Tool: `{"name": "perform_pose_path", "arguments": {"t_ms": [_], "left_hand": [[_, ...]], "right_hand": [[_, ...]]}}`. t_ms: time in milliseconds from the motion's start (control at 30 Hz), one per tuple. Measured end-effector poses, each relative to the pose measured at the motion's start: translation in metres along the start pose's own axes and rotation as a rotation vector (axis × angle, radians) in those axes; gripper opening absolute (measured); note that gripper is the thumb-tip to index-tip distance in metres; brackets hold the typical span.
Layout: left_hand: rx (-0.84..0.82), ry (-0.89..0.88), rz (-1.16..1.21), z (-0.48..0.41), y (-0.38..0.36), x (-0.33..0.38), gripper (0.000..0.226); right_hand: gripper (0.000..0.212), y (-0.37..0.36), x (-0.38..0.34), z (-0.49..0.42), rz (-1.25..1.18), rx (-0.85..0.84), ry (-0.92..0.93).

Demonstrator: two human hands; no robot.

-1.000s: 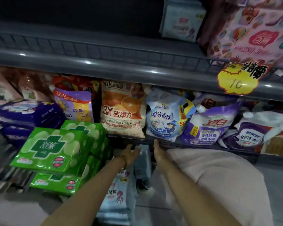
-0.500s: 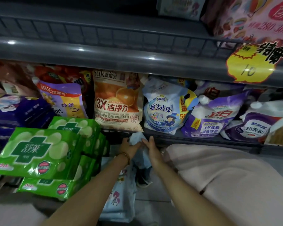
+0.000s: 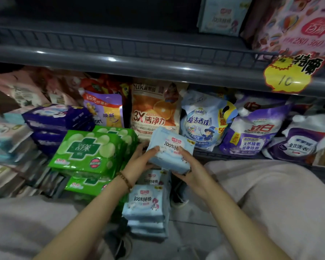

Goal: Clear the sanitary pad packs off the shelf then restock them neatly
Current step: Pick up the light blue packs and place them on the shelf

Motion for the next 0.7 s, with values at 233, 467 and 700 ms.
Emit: {"name": "perform_pose_path", "arguments": {"t_ms": [233, 467, 700], "left_hand": [[-0.036, 0.151, -0.324, 0.061, 0.037, -0.034, 0.04], [-0.013, 0.295, -0.422, 0.06, 0.071, -0.097, 0.128], [0.125, 0.406, -0.307, 0.039, 0.096, -0.143, 0.125]], "right_hand": [[0.026, -0.012, 0.049, 0.042, 0.072, -0.068, -0.094], [0.055, -0.019, 0.089, 0.051, 0.207, -0.004, -0.141], [0.065, -0.03, 0.092, 0.056, 0.224, -0.066, -0.21]]}}
Point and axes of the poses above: each hand's wrist, its own z-axis away from the middle knuckle, its own y-axis out of the back of the hand, x = y × z, the point moved 8 cm from there along -z, towards the middle knuckle, and after that the axes turned 6 degrees about z, right-handed, at the moved point
